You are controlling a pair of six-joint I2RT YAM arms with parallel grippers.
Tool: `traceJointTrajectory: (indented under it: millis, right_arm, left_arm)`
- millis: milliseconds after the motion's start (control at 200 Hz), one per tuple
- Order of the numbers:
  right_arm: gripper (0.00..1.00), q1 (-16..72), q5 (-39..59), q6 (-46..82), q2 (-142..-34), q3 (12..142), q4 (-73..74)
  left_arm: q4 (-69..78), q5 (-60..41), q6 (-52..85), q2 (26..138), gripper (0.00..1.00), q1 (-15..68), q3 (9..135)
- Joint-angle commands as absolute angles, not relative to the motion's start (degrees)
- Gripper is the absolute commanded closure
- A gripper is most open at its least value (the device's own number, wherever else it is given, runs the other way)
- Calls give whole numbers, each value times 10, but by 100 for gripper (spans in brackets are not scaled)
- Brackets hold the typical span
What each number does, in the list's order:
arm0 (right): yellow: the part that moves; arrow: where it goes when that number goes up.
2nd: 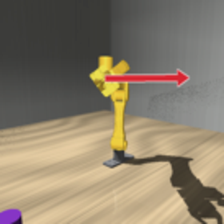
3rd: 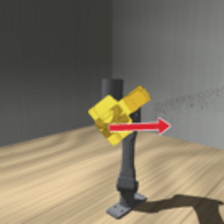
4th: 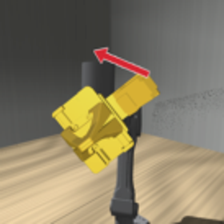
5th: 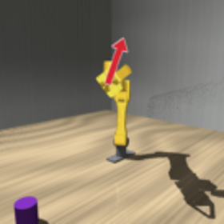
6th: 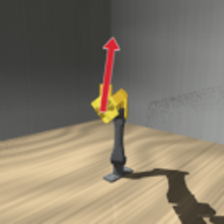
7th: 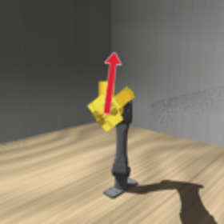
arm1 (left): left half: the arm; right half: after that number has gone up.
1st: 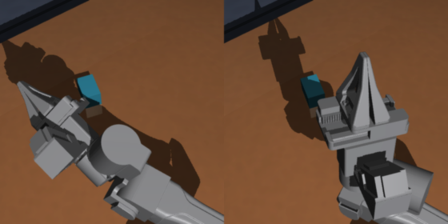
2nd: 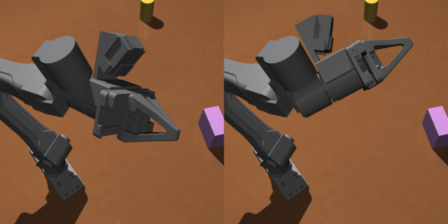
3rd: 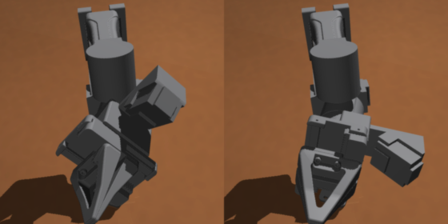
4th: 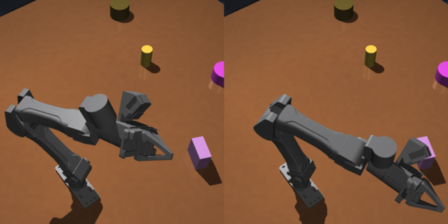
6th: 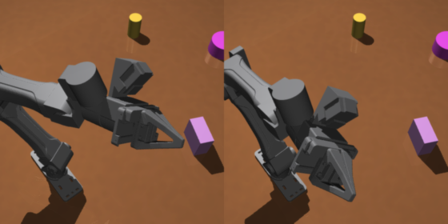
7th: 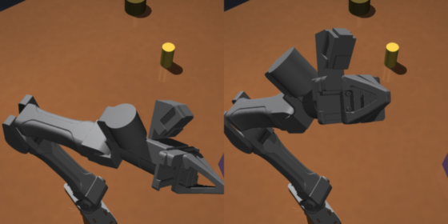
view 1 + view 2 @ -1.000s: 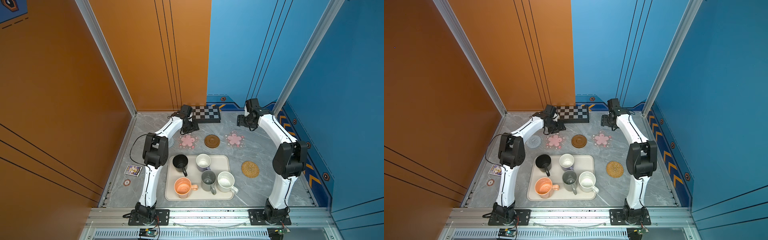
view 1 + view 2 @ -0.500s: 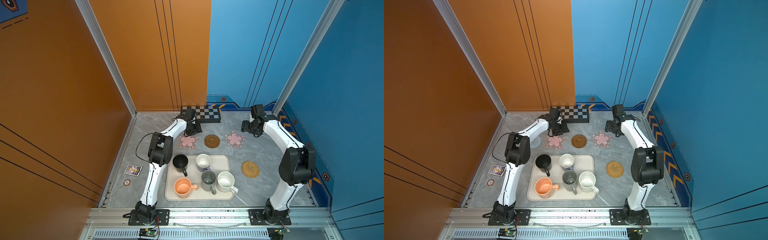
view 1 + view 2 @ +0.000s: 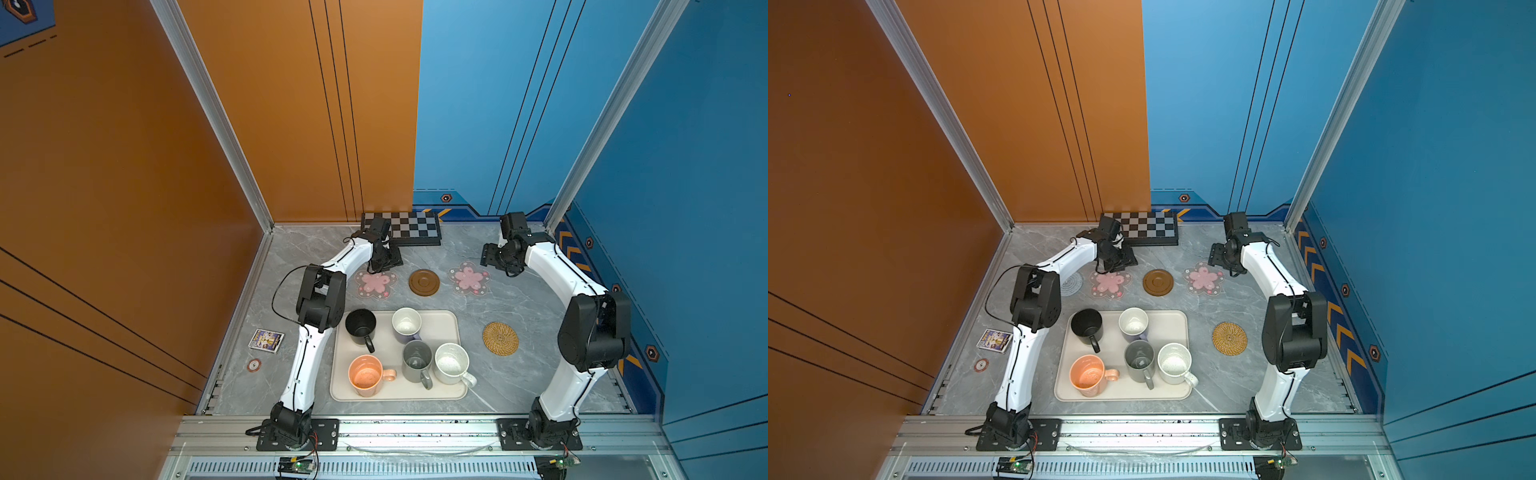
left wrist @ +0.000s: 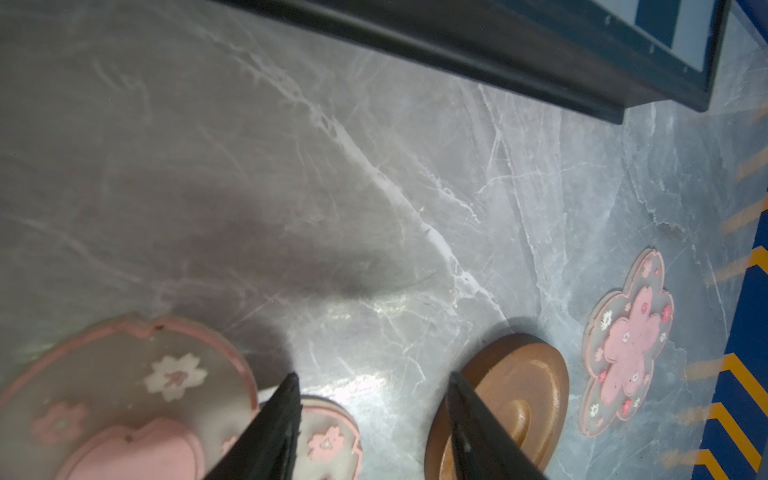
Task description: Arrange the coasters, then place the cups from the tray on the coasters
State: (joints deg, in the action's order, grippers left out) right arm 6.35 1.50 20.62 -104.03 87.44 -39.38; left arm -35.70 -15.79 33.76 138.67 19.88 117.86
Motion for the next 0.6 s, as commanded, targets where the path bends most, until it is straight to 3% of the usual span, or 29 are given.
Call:
traceJointTrajectory:
  millis: [0,596]
  right_arm:
    - [25,62,22,215,-1018,868,-389]
    - [25,62,17,215,-1002,864,-389]
  left_arm:
    - [-358,-145,340,1391,43,190,1168]
    - [-359,-156,334,1366,43,181,1155]
